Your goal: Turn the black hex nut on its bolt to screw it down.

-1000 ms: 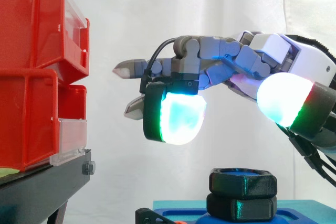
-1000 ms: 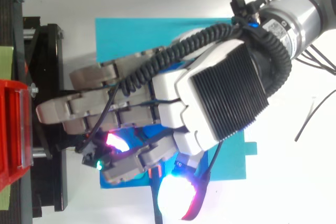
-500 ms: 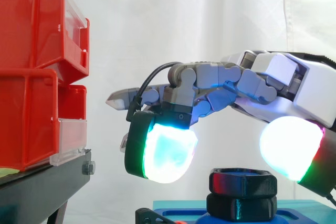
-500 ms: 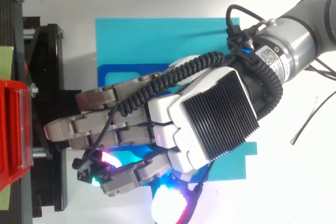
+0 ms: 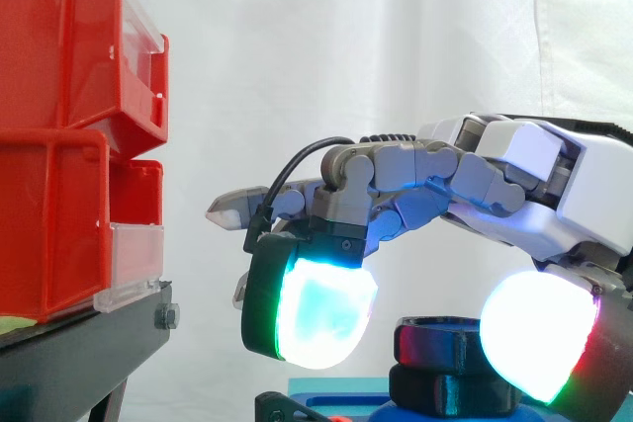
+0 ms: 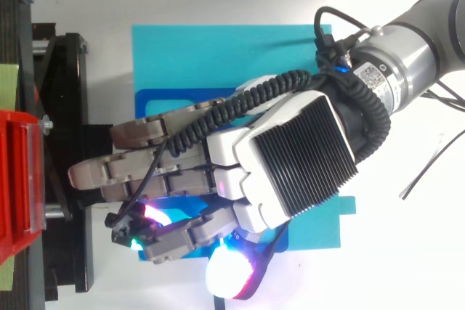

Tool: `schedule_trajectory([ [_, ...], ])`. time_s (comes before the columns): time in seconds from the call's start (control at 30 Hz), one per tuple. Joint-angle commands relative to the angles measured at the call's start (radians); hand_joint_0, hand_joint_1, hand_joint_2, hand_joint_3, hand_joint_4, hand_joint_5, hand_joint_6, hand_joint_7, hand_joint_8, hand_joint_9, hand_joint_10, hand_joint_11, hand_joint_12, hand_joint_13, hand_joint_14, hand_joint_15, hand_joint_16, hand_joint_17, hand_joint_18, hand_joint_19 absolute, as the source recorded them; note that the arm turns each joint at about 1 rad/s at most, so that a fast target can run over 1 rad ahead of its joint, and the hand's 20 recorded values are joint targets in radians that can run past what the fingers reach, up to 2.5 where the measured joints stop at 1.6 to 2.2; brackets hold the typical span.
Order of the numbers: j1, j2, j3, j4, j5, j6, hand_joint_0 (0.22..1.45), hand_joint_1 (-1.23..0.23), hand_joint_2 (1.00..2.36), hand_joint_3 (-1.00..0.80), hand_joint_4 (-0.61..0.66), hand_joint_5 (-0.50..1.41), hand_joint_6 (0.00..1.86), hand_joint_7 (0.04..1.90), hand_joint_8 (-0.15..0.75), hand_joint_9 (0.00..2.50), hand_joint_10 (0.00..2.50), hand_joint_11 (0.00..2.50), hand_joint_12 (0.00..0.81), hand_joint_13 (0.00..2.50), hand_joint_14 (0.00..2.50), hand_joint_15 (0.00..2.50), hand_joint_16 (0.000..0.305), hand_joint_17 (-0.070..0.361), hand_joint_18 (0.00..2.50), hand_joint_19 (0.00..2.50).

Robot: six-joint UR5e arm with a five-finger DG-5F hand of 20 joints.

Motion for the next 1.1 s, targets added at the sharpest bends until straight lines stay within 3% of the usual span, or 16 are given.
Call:
schedule_trajectory([
  [0.0,-0.004,0.0,-0.002,-0.001,-0.003,0.0,0.46,-0.3,1.0,-0.5,0.22,-0.07,0.5,1.27,0.193,0.78,0.0,0.0,0.349,0.49,0.0,0.0,0.052,0.118,0.57,0.56],
  [0.27,-0.014,0.0,-0.002,-0.01,-0.029,-0.002,0.46,-0.26,1.0,-0.5,0.21,-0.05,0.5,1.38,0.19,0.78,0.0,0.01,0.347,0.49,0.0,0.0,0.052,0.118,0.57,0.57],
  [0.67,-0.021,0.0,-0.002,-0.024,-0.03,-0.003,0.46,-0.2,1.0,-0.5,0.2,-0.03,0.5,1.61,0.191,0.78,0.0,0.0,0.345,0.5,0.0,0.0,0.052,0.118,0.58,0.57],
  [1.07,-0.03,0.0,-0.002,-0.018,-0.035,-0.003,0.46,-0.18,1.0,-0.5,0.18,-0.04,0.61,1.51,0.196,0.81,0.0,0.0,0.346,0.51,0.0,0.0,0.052,0.117,0.58,0.57],
])
